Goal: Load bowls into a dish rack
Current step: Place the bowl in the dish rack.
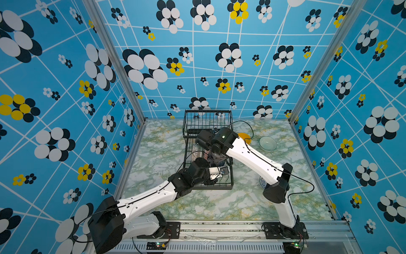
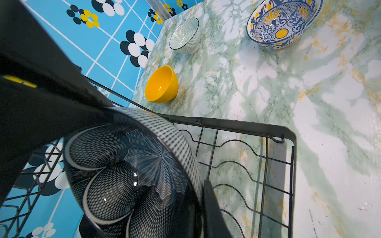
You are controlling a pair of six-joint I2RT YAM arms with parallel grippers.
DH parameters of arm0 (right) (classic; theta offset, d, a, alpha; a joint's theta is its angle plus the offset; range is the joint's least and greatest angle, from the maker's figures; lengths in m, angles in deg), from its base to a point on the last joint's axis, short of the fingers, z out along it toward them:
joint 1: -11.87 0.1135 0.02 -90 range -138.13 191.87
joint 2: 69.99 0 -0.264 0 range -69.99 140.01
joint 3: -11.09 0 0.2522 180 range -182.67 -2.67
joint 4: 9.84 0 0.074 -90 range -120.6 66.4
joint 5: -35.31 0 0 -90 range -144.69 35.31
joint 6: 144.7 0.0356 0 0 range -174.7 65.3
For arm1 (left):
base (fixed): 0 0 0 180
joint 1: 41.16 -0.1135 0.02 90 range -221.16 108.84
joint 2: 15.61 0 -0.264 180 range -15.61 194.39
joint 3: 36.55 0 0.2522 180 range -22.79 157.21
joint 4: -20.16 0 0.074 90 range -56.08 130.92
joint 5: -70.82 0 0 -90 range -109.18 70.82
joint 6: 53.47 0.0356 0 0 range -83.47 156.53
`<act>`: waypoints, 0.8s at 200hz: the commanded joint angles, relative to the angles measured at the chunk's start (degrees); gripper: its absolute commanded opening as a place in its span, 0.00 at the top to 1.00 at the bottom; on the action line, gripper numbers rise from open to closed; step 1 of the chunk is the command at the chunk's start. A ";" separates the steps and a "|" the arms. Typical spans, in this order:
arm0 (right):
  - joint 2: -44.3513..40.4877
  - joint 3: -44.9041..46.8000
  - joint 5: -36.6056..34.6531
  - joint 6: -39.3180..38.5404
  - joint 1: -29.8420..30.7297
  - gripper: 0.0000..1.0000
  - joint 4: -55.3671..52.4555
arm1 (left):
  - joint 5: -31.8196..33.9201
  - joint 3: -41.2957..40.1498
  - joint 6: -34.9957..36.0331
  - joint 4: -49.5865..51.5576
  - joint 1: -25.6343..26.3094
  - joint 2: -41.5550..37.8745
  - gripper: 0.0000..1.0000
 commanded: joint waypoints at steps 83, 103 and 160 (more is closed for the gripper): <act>-8.71 13.93 6.25 -1.64 -1.62 0.77 8.01 | -0.79 -2.61 -3.26 -2.65 0.69 0.83 1.00; -9.93 15.96 7.62 -1.87 -1.93 0.73 10.11 | -0.57 -2.76 -3.41 -2.66 0.96 1.51 1.00; -15.71 22.03 10.86 -1.87 -3.90 0.66 17.52 | -0.67 -4.06 -6.86 -3.35 1.38 1.59 1.00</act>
